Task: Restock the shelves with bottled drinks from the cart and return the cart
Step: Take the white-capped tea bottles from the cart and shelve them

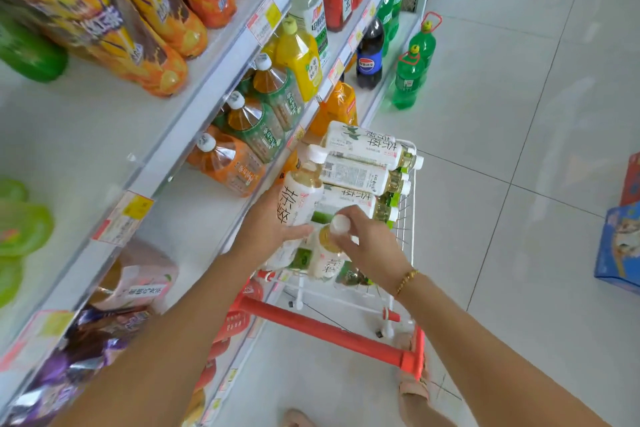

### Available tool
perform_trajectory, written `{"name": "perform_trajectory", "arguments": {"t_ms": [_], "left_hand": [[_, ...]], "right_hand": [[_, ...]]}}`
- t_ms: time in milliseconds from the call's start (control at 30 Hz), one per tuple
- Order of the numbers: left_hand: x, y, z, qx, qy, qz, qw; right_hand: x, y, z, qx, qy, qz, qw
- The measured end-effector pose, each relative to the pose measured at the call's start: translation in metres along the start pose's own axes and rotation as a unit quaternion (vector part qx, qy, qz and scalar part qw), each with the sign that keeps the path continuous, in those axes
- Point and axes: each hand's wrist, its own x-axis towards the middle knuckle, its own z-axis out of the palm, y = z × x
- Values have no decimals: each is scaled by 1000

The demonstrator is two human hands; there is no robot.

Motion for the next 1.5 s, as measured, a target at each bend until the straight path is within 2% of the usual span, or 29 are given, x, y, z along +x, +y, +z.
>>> {"name": "perform_trajectory", "arguments": {"t_ms": [67,167,400,500,667,833,900,1000,1167,1500], "left_hand": [[-11,-6,0,-53,31,-24,998],[-23,-21,5,-95,65,-78,990],[-42,-43,19,-110,113,-150,976],[-46,-50,29,-110,100,-169,974],[-48,-57,42,-134,133,-193,963],[-57,-41,29,-115,172,-177,962],[-64,-33,15,-94,186,-167,964],[-75,-10,-14,-95,216,-159,959],[-97,58,-74,-111,292,-111,943],[-181,212,-212,-122,480,54,867]], "right_hand": [[8,-4,-3,-23,-35,-12,999],[13,0,2,43,-40,9,998],[19,29,15,122,-39,96,987],[23,29,19,183,-38,122,975],[22,22,46,168,-39,128,977],[13,13,67,119,33,118,985],[10,4,60,102,34,104,989],[8,-27,27,138,38,69,987],[12,-114,-57,196,41,-49,979],[-29,-319,-187,263,41,-280,922]]}}
